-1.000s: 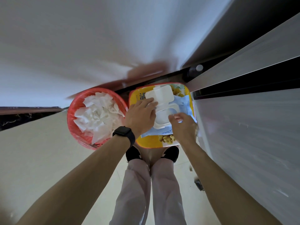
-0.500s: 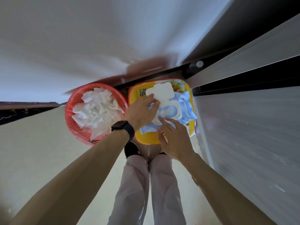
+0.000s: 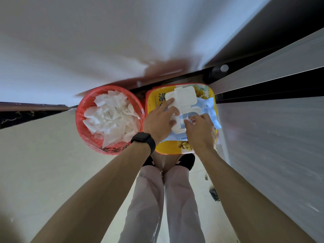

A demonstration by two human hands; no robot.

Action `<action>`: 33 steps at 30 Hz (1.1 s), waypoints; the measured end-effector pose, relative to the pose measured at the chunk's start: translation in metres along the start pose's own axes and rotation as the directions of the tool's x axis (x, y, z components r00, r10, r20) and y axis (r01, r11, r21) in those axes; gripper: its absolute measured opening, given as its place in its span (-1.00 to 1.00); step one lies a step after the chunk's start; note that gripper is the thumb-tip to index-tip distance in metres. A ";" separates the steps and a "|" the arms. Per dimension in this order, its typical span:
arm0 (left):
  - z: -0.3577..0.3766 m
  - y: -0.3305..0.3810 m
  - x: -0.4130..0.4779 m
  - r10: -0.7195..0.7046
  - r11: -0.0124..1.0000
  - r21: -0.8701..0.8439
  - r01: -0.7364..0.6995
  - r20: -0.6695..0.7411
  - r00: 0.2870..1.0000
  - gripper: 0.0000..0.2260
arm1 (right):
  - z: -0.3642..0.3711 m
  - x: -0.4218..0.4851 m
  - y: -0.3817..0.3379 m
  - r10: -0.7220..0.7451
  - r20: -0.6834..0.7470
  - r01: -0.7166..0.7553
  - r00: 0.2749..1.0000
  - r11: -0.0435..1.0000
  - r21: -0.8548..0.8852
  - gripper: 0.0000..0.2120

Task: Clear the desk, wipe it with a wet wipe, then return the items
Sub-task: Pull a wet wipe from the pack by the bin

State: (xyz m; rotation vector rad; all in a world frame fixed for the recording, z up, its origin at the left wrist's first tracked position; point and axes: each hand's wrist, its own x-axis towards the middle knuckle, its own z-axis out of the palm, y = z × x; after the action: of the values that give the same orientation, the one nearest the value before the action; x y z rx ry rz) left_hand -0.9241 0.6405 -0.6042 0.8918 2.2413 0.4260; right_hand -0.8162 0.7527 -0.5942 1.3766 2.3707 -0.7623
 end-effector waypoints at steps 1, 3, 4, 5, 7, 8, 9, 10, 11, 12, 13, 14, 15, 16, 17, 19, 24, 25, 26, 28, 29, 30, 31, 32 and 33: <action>0.001 -0.002 -0.001 0.008 1.000 -0.004 -0.008 -0.002 1.000 -0.76 | 0.002 -0.001 -0.002 0.006 -0.009 -0.006 1.000 0.999 -0.034 -0.76; 0.002 -0.004 -0.002 0.014 1.000 -0.003 -0.014 -0.005 1.000 -0.76 | 0.005 -0.002 -0.004 -0.030 -0.024 0.026 0.999 0.987 -0.160 -0.77; 0.002 -0.004 -0.002 0.016 1.000 0.003 -0.016 -0.004 1.000 -0.77 | 0.005 -0.002 -0.005 -0.067 -0.030 0.059 0.997 0.974 -0.218 -0.79; 0.002 -0.004 -0.003 0.023 1.000 0.014 -0.023 -0.002 1.000 -0.77 | 0.004 -0.001 -0.006 -0.108 -0.028 0.097 0.994 0.959 -0.266 -0.83; 0.001 -0.004 -0.004 0.052 0.998 0.039 -0.052 0.004 0.999 -0.76 | 0.003 0.002 -0.006 -0.197 0.002 0.186 0.980 0.920 -0.344 -0.89; 0.001 -0.004 -0.006 0.063 0.997 0.050 -0.063 0.008 0.998 -0.75 | 0.002 0.004 -0.005 -0.242 0.026 0.235 0.970 0.898 -0.372 -0.91; 0.000 -0.005 -0.007 0.071 0.995 0.063 -0.072 0.014 0.997 -0.73 | 0.002 0.006 -0.004 -0.288 0.053 0.285 0.956 0.875 -0.392 -0.91; 0.001 -0.005 -0.008 0.081 0.993 0.082 -0.082 0.022 0.997 -0.71 | 0.003 0.007 -0.002 -0.326 0.079 0.329 0.942 0.850 -0.411 -0.90; 0.001 -0.006 -0.009 0.085 0.990 0.105 -0.088 0.035 0.996 -0.68 | 0.004 0.008 0.000 -0.349 0.097 0.355 0.932 0.828 -0.434 -0.88; 0.002 -0.006 -0.009 0.081 0.988 0.126 -0.087 0.053 0.995 -0.65 | 0.006 0.009 0.000 -0.359 0.104 0.365 0.928 0.811 -0.456 -0.86; 0.002 -0.006 -0.010 0.071 0.986 0.144 -0.081 0.071 0.995 -0.60 | 0.008 0.010 0.001 -0.365 0.102 0.370 0.925 0.808 -0.458 -0.85; 0.003 -0.006 -0.010 0.064 0.983 0.165 -0.077 0.085 0.994 -0.56 | 0.009 0.011 0.001 -0.390 0.092 0.389 0.916 0.812 -0.436 -0.87; 0.004 -0.005 -0.010 0.064 0.979 0.187 -0.080 0.089 0.994 -0.54 | 0.010 0.011 0.003 -0.429 0.090 0.428 0.899 0.811 -0.399 -0.94; 0.005 -0.005 -0.009 0.070 0.975 0.205 -0.087 0.085 0.994 -0.53 | 0.011 0.012 0.007 -0.470 0.088 0.468 0.878 0.810 -0.353 -0.93; 0.006 -0.005 -0.009 0.076 0.972 0.215 -0.092 0.080 0.994 -0.54 | 0.012 0.013 0.013 -0.518 0.090 0.519 0.850 0.798 -0.307 -0.81; 0.007 -0.006 -0.008 0.076 0.970 0.225 -0.092 0.078 0.994 -0.55 | 0.011 0.013 0.022 -0.583 0.099 0.587 0.807 0.770 -0.248 -0.67; 0.009 -0.004 -0.007 0.069 0.969 0.231 -0.084 0.073 0.995 -0.56 | -0.004 0.000 0.016 -0.517 0.092 0.520 0.851 0.854 -0.016 -0.82; 0.009 -0.004 -0.007 0.070 0.971 0.225 -0.085 0.076 0.995 -0.56 | -0.007 -0.001 0.016 -0.463 0.076 0.463 0.883 0.886 0.029 -0.82; 0.009 -0.004 -0.008 0.069 0.972 0.220 -0.085 0.080 0.994 -0.55 | -0.008 -0.002 0.017 -0.391 0.060 0.387 0.918 0.919 0.069 -0.83; 0.008 -0.005 -0.008 0.066 0.972 0.221 -0.082 0.081 0.995 -0.55 | -0.008 -0.005 0.016 -0.263 0.059 0.254 0.963 0.959 0.128 -0.77; 0.007 -0.004 -0.008 0.064 0.972 0.223 -0.080 0.078 0.995 -0.55 | -0.007 -0.006 0.015 -0.245 0.064 0.234 0.967 0.961 0.144 -0.72; 0.007 -0.004 -0.008 0.061 0.972 0.222 -0.076 0.075 0.995 -0.55 | -0.005 -0.007 0.014 -0.246 0.064 0.234 0.967 0.961 0.149 -0.70; 0.007 -0.004 -0.008 0.058 0.972 0.222 -0.073 0.074 0.996 -0.55 | -0.004 -0.007 0.013 -0.251 0.054 0.241 0.966 0.960 0.143 -0.73; 0.007 -0.003 -0.008 0.056 0.973 0.222 -0.070 0.072 0.996 -0.55 | -0.003 -0.006 0.012 -0.255 0.035 0.249 0.966 0.960 0.128 -0.80; 0.008 -0.003 -0.008 0.055 0.973 0.222 -0.069 0.070 0.996 -0.55 | -0.002 -0.005 0.012 -0.261 0.010 0.258 0.965 0.960 0.108 -0.87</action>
State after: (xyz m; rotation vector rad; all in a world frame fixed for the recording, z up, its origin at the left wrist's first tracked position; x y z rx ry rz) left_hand -0.9158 0.6331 -0.6074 1.0782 2.2371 0.1710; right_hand -0.8032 0.7547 -0.5938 1.0974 2.5559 -0.9808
